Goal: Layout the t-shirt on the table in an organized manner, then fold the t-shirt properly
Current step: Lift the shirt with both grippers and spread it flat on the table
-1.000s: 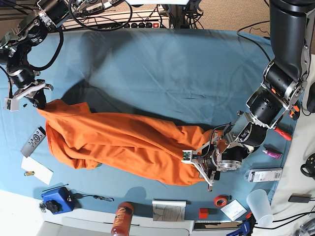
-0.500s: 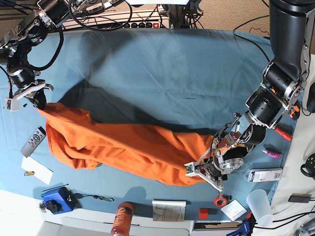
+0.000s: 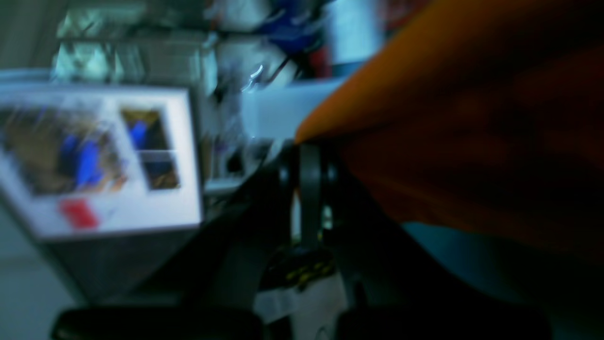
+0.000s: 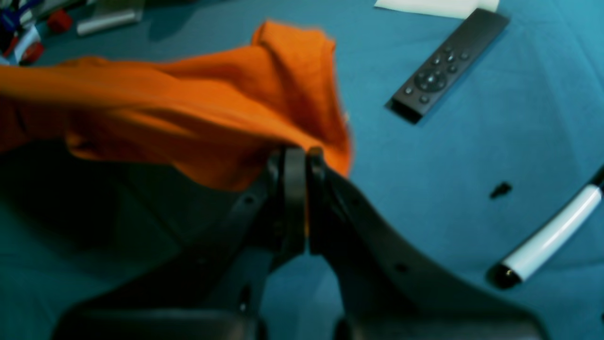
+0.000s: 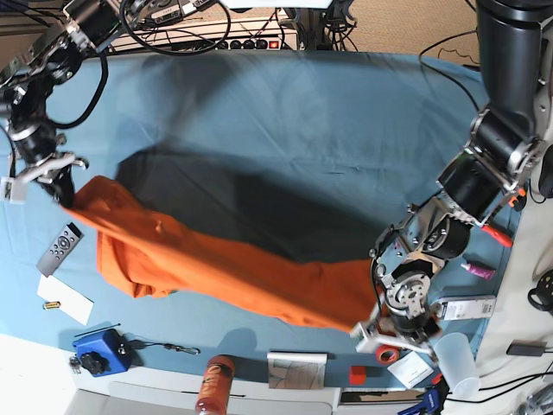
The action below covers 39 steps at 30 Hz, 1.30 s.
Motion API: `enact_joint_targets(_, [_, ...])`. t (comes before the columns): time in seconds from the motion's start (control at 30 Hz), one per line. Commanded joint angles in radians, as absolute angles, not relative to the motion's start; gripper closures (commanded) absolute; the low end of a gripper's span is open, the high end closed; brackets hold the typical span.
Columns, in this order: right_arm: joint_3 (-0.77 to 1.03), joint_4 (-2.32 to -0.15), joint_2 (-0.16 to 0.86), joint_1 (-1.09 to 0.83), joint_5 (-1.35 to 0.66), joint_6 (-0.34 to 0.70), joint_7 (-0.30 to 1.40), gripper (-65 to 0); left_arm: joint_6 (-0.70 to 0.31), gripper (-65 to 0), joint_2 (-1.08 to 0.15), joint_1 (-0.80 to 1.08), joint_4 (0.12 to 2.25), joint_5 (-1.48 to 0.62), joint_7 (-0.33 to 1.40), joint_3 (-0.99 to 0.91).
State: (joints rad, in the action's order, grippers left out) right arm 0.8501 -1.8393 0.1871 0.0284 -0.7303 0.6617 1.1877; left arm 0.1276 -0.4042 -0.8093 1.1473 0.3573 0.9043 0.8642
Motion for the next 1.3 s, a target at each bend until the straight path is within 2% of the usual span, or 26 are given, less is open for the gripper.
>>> enact_joint_targets(0.0, [0.852, -1.857, 0.227, 0.066, -0.738, 0.658, 1.151, 0.0, 0.161, 0.0, -0.437, -0.847, 1.198, 0.407, 0.954, 0.849])
enact_joint_targets(0.17, [0.791, -1.857, 0.297, 0.183, -0.734, 0.659, 1.134, 0.0, 0.176, 0.0, -0.495, -0.847, 1.406, 0.41, 1.076, 0.696])
enact_joint_targets(0.33, [0.697, -1.857, 0.31, 0.318, -0.618, 0.658, 1.044, 0.0, 0.188, 0.0, -0.502, -0.848, 1.52, 0.212, 1.055, 0.401])
enact_joint_targets(0.43, [0.634, -1.833, 0.311, 0.419, -0.543, 0.658, 1.025, 0.0, 0.115, 0.0, -0.503, -0.862, 1.525, 0.021, 0.97, 0.255])
enact_joint_targets(0.53, [0.568, -1.742, 0.31, 0.532, -0.523, 0.658, 1.023, 0.0, 0.012, 0.0, -0.508, -0.885, 1.509, -0.124, 0.96, 0.165])
enact_joint_targets(0.77, [0.497, -1.431, 0.311, 0.801, -0.522, 0.658, 1.036, 0.0, -0.092, 0.0, -0.593, -0.941, 1.505, -0.298, 0.933, 0.144])
enact_joint_targets(0.9, [0.497, -1.326, 0.311, 0.899, -0.506, 0.658, 1.058, 0.0, -0.18, 0.0, -0.609, -0.965, 1.477, -0.408, 0.839, 0.145])
enact_joint_targets(1.03, [0.497, -1.207, 0.311, 0.956, -0.47, 0.657, 1.045, 0.0, -0.34, 0.0, -0.59, -0.99, 1.31, -0.5, 0.736, 0.157])
enact_joint_targets(1.27, [0.47, -1.023, 0.322, 1.037, -0.381, 0.646, 0.938, 0.0, -0.368, 0.0, -0.533, -1.1, 1.002, -0.517, 0.623, 0.157])
